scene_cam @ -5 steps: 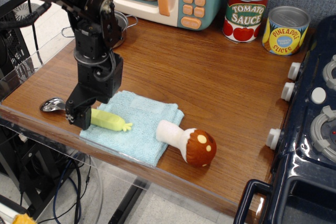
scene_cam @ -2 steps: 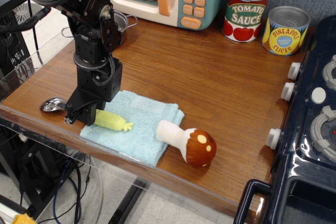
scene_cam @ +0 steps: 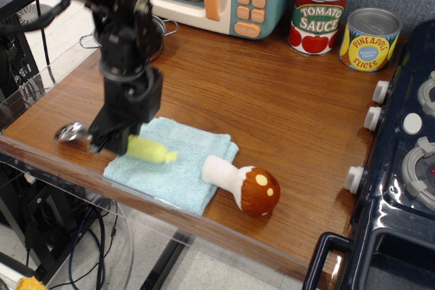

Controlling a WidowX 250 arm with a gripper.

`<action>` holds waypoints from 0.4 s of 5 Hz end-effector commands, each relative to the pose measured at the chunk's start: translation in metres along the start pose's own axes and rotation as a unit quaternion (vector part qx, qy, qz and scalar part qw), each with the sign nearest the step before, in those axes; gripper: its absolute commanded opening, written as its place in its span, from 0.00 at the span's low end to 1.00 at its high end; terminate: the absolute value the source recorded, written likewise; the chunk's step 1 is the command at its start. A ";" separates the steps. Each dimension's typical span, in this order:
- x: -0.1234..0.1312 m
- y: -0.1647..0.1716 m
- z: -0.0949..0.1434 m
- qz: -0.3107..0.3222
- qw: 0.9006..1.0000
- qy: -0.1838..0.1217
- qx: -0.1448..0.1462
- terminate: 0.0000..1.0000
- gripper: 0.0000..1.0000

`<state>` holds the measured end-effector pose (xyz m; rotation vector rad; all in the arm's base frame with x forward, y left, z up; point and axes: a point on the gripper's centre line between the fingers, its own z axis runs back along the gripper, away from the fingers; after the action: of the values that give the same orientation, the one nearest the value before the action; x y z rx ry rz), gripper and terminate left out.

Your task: Move the yellow spoon from in front of the table to the to in front of the red can.

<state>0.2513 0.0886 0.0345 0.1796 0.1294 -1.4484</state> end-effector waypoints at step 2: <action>0.031 0.051 0.072 0.023 0.996 -0.036 0.084 0.00 0.00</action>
<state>0.3035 0.0464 0.0904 0.2344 -0.0377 -1.4168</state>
